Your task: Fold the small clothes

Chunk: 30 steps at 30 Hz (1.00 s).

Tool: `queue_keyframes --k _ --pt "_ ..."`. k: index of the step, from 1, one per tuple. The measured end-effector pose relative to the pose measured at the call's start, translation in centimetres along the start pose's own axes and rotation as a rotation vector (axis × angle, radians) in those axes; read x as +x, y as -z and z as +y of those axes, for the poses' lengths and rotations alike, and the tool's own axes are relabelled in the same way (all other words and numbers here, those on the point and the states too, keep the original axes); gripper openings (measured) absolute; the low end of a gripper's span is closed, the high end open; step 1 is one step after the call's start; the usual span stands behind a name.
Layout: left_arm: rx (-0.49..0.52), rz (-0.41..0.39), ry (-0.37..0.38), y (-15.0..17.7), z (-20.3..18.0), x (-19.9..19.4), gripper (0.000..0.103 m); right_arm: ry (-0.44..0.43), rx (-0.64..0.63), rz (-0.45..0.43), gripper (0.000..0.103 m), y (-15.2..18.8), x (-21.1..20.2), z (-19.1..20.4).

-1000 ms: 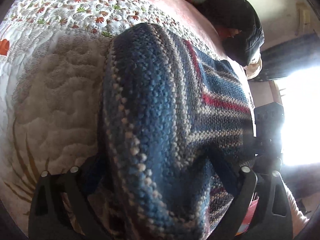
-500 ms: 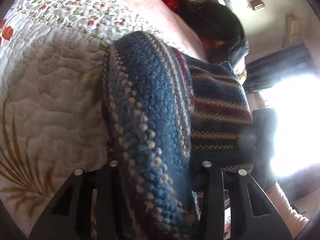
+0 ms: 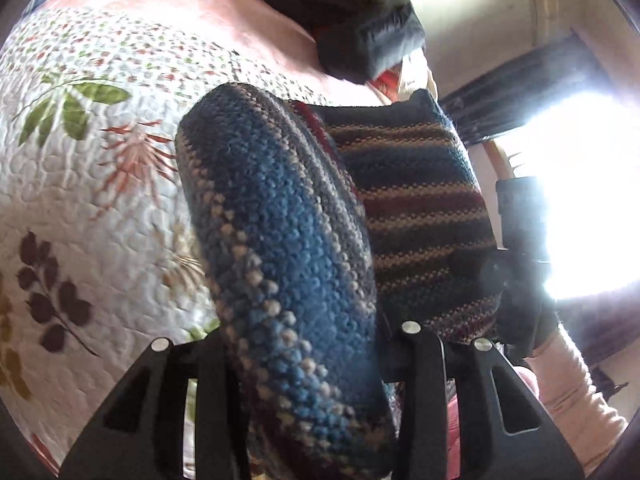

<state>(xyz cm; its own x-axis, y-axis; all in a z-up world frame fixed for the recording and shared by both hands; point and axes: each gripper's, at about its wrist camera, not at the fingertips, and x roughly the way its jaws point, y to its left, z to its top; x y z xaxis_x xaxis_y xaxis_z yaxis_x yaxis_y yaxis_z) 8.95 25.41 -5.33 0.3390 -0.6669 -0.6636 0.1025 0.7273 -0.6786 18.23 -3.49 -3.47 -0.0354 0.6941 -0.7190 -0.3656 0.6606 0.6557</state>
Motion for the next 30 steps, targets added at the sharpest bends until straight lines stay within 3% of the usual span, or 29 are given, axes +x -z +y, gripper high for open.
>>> queue_keyframes --k 8,15,25,30 --pt "0.008 0.038 -0.117 -0.1 -4.0 7.7 0.036 -0.029 0.078 0.013 0.061 3.1 -0.5 -6.8" --pt "0.025 0.058 -0.181 0.5 -1.4 11.3 0.038 0.006 0.145 0.049 0.063 4.6 1.7 -11.5" --pt "0.040 0.046 -0.179 1.2 0.6 12.0 0.050 0.024 0.199 0.051 0.075 5.8 2.5 -12.7" --pt "0.009 0.070 -0.215 2.0 -0.3 9.2 0.059 0.077 0.213 0.028 0.078 6.8 1.3 -10.7"
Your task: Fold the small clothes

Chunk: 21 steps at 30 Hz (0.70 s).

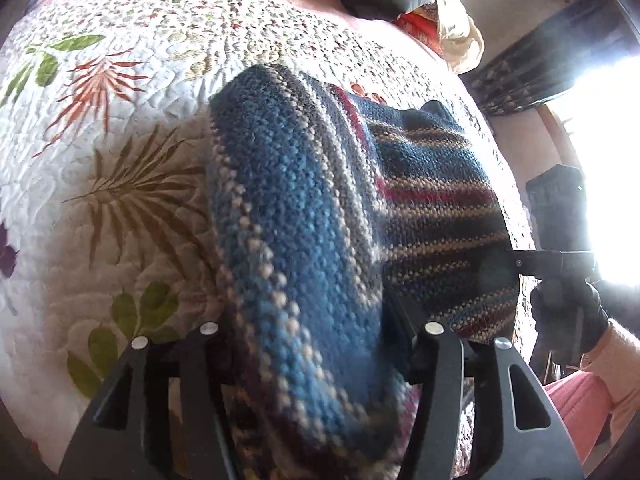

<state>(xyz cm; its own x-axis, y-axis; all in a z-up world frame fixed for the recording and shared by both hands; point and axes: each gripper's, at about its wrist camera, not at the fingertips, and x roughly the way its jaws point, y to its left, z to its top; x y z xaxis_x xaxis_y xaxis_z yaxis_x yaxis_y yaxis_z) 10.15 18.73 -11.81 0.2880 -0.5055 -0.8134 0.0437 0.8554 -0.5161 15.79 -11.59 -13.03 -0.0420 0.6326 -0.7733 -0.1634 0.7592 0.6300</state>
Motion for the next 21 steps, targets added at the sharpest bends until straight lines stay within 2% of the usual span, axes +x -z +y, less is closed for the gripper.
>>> queue_keyframes --k 2,7,9,11,15,18,21 --pt "0.000 0.009 -0.024 1.0 -0.2 -1.2 0.062 0.004 0.000 -0.013 0.079 1.0 -0.9 0.1" --pt "-0.091 -0.001 -0.004 4.4 -0.3 -3.9 0.063 -0.002 0.023 -0.014 0.080 3.9 -3.1 0.0" --pt "-0.053 -0.021 -0.017 5.5 -1.6 -4.7 0.063 0.012 0.009 0.003 0.080 5.1 -3.3 0.2" --pt "0.005 -0.038 -0.060 6.4 -3.0 -5.2 0.063 0.041 0.004 0.014 0.080 6.2 -3.3 0.4" --pt "0.049 -0.029 -0.153 7.5 -3.7 -4.8 0.062 0.103 -0.027 0.023 0.072 7.8 -2.7 1.1" --pt "0.042 0.011 -0.230 8.1 -2.6 -3.9 0.061 0.148 -0.036 0.030 0.071 8.5 -2.2 1.3" --pt "0.027 0.043 -0.264 8.3 -1.1 -2.8 0.062 0.161 -0.027 0.032 0.070 8.8 -1.9 1.0"
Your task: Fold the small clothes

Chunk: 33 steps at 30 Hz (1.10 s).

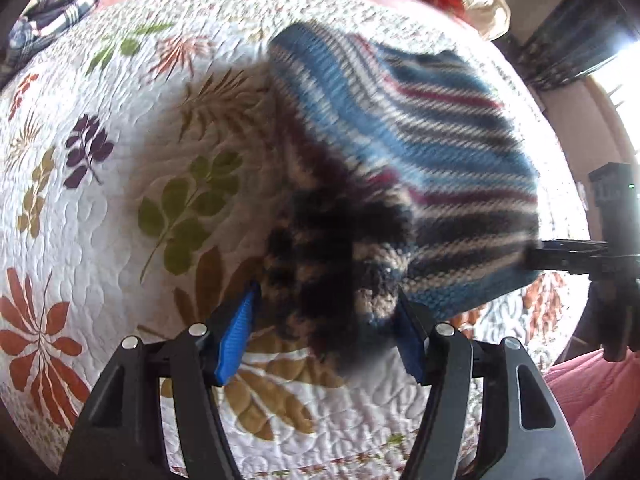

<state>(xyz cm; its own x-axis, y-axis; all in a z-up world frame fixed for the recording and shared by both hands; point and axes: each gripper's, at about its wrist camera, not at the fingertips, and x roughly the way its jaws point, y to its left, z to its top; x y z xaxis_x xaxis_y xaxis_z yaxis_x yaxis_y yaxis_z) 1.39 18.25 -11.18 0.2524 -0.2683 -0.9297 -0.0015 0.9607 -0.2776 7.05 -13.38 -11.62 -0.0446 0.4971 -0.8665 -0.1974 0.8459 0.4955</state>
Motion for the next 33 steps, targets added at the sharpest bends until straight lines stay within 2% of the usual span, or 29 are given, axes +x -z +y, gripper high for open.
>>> queue_keyframes --k 6,12,15,19,24,28,31,33 --pt "0.031 0.007 -0.014 0.3 0.5 1.3 0.064 0.032 0.003 0.020 0.070 0.3 1.2 -0.5" --pt "0.000 0.015 -0.007 0.3 0.6 0.7 0.066 0.048 0.039 0.017 0.070 0.8 0.8 -0.4" --pt "0.014 0.006 -0.043 0.4 -0.3 -1.4 0.062 0.129 0.034 -0.001 0.071 0.9 -0.5 1.0" --pt "0.004 -0.075 -0.059 1.2 -1.3 -4.6 0.064 0.252 0.007 -0.037 0.071 1.9 -2.7 3.2" --pt "-0.034 -0.139 -0.119 3.0 -2.7 -7.0 0.072 0.318 -0.010 -0.100 0.080 4.0 -5.1 5.3" --pt "-0.034 -0.172 -0.180 3.8 -4.4 -8.5 0.079 0.346 -0.011 -0.150 0.081 5.9 -6.4 6.2" --pt "-0.030 -0.187 -0.226 4.9 -5.1 -9.6 0.087 0.415 -0.030 -0.174 0.084 6.9 -6.9 7.2" --pt "-0.028 -0.189 -0.254 5.4 -5.5 -10.2 0.091 0.431 -0.050 -0.200 0.084 7.5 -7.3 7.9"
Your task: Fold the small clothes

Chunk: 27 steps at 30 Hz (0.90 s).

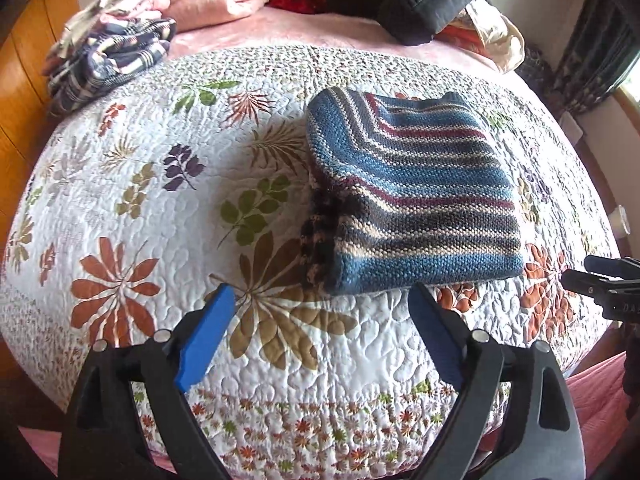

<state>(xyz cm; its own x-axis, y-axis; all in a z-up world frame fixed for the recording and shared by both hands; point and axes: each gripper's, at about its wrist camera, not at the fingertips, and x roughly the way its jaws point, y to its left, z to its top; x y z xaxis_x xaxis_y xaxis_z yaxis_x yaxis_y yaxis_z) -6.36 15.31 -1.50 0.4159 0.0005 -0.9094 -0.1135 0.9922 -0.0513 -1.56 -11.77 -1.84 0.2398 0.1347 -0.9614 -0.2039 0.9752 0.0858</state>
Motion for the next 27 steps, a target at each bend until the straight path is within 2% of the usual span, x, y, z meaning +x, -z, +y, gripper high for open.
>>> queue_keyframes --k 3,6,13,17,22,27 --pt "0.017 0.014 -0.054 0.6 -0.6 -0.7 0.092 0.030 -0.004 -0.015 0.090 0.7 -0.9 0.8" --pt "-0.006 0.009 -0.040 1.4 -0.3 -1.3 0.092 0.056 -0.009 -0.054 0.091 1.5 -2.0 1.4" --pt "-0.045 0.022 -0.044 2.7 0.1 -2.2 0.092 0.016 0.015 -0.095 0.099 3.1 -4.0 2.2" --pt "-0.049 0.013 -0.043 3.4 0.0 -2.9 0.092 0.000 0.020 -0.108 0.099 4.1 -4.4 2.6" --pt "-0.047 0.000 -0.055 4.1 0.0 -3.5 0.092 0.034 0.001 -0.090 0.099 4.9 -4.2 3.1" --pt "-0.047 -0.013 -0.068 4.8 0.1 -3.9 0.092 0.051 -0.021 -0.109 0.099 5.4 -4.6 3.8"
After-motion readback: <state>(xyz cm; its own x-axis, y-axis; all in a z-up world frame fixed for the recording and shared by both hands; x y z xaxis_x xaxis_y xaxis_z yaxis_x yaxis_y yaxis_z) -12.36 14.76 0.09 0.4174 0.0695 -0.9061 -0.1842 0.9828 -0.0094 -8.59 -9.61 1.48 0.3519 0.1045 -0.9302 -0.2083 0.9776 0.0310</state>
